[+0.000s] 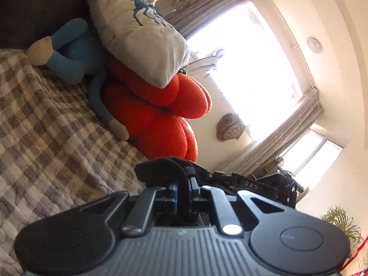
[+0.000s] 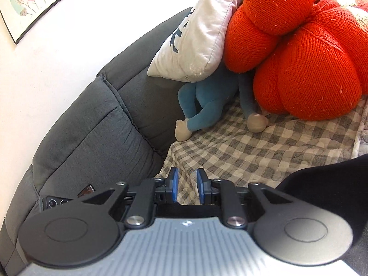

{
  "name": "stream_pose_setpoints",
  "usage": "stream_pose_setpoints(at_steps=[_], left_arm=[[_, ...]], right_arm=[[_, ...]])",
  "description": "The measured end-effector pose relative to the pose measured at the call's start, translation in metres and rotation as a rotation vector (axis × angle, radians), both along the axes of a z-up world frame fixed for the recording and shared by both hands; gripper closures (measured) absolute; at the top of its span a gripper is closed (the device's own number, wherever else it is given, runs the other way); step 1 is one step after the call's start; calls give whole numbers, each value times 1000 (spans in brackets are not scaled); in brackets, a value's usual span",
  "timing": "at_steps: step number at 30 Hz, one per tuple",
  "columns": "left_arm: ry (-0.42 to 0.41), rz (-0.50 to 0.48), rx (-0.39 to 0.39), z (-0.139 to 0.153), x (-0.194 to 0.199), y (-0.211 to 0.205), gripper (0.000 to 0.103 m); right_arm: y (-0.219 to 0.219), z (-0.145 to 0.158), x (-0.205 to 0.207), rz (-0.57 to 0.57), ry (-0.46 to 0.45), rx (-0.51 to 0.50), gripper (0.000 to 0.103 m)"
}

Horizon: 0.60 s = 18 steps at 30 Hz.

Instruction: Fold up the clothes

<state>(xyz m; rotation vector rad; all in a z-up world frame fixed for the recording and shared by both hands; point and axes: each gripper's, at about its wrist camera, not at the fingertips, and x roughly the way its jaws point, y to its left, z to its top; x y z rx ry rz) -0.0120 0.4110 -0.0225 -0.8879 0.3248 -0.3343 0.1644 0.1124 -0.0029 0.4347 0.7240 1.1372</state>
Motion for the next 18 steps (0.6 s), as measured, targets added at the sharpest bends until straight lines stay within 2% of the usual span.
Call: stream_pose_setpoints(at_steps=[2,5,6,7,8,9,12,14,16,18], left_arm=[[37,107,-106,-4,-5,13,95],[-4,322,-304,-26,-17,31,94],[-22,395,-371,-34,-21,37,84],[-27,448,-400,-40,-24,41,58],[-26,492,-412,-44,-27,44,46],[0,535,-379,-43,-30,46,36],[89,625,-197,-28,-34,45,36],[176,656,-21,-17,-29,39,36],[255,636,98,-15,-20,36,36],[326,583,171,-20,-10,33,36]], right_arm=[[1,-1,-1,-2,-11,-10,81],[5,-3,-3,-2,-32,-37,80],[6,-3,-4,-3,-39,-47,80],[8,-4,-5,-4,-46,-57,80],[10,-5,-6,0,-51,-67,80],[12,-6,-7,3,-57,-76,80],[17,-8,-10,12,-74,-103,80],[21,-9,-12,12,-89,-132,80],[24,-11,-14,2,-107,-163,80],[25,-12,-15,-7,-121,-183,80]])
